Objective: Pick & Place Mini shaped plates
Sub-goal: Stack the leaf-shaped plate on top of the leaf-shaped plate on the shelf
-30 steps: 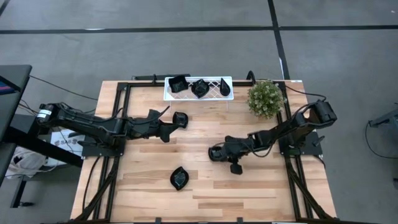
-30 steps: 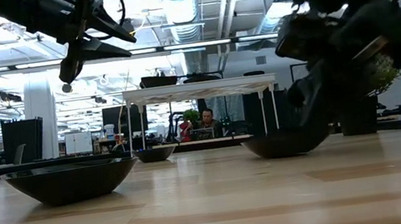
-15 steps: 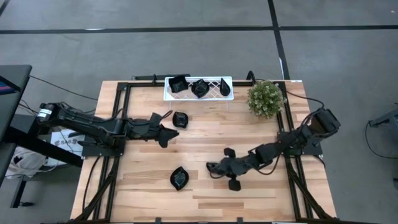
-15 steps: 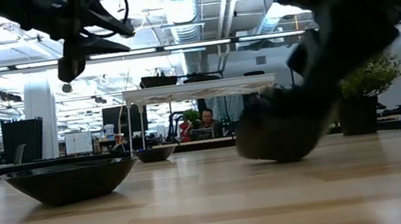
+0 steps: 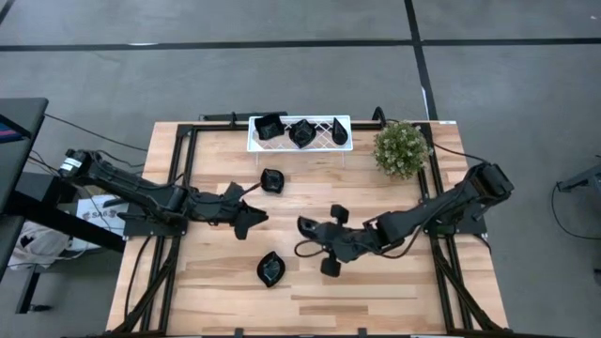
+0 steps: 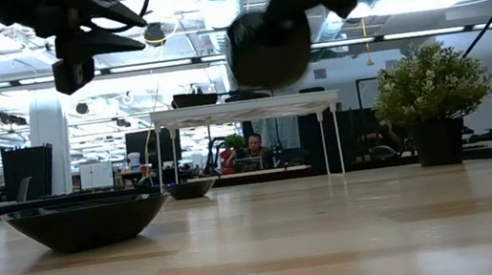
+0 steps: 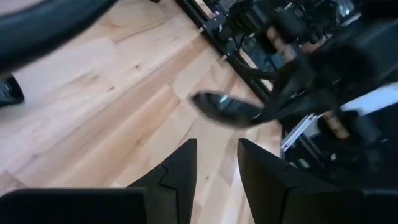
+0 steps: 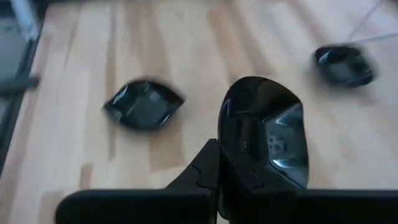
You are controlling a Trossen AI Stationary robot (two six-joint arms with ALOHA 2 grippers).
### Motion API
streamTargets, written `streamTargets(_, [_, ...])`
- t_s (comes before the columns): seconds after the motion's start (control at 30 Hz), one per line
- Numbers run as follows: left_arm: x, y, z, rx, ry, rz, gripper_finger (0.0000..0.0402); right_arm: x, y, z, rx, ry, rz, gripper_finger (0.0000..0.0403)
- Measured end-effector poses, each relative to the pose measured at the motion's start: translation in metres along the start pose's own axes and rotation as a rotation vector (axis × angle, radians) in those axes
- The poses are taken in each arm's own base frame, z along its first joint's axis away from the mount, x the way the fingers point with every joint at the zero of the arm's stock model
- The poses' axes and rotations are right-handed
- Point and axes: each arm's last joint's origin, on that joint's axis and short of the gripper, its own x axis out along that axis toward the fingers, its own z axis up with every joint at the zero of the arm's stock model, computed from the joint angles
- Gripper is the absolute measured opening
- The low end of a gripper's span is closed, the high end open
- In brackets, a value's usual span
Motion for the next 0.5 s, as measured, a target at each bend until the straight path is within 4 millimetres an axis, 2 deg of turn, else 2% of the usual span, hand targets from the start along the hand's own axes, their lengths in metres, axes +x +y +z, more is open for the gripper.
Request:
streamTargets(0.23, [0.001,0.006,0.000,0.147,0.030,0.042,0.0117,-0.007,-0.009,0.031,0.034,-0.118,-0.167,0.0000])
streamTargets(0.5, [0.004,0.015,0.009,0.215,0.012,0.081,0.0117,-0.006,-0.041,0.070,-0.029,-0.186,-0.292,0.0000])
